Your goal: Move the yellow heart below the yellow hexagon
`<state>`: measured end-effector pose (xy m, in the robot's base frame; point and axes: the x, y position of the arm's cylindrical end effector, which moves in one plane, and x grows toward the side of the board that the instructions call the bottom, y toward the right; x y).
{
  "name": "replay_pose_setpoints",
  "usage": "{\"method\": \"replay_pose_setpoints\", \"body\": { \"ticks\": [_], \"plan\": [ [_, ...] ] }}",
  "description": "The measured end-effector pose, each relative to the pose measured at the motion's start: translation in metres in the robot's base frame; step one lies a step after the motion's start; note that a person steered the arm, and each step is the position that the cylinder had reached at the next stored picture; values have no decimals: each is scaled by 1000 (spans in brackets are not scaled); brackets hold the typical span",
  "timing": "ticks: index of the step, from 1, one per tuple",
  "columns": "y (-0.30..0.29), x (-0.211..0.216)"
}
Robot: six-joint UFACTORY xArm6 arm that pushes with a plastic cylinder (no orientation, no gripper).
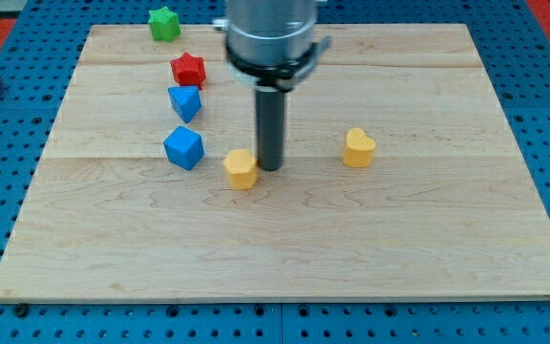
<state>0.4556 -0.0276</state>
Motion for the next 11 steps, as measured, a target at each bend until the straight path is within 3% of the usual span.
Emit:
{"method": "replay_pose_setpoints", "body": {
  "ticks": [1, 2, 3, 4, 5, 6, 7, 8, 9, 10, 11],
  "plan": [
    [-44, 14],
    [-51, 15],
    [49, 8],
    [62, -44],
    [135, -33],
    [135, 23],
    [145, 34],
    [147, 0],
    [206, -2],
    [217, 48],
    [156, 86]
  ]
}}
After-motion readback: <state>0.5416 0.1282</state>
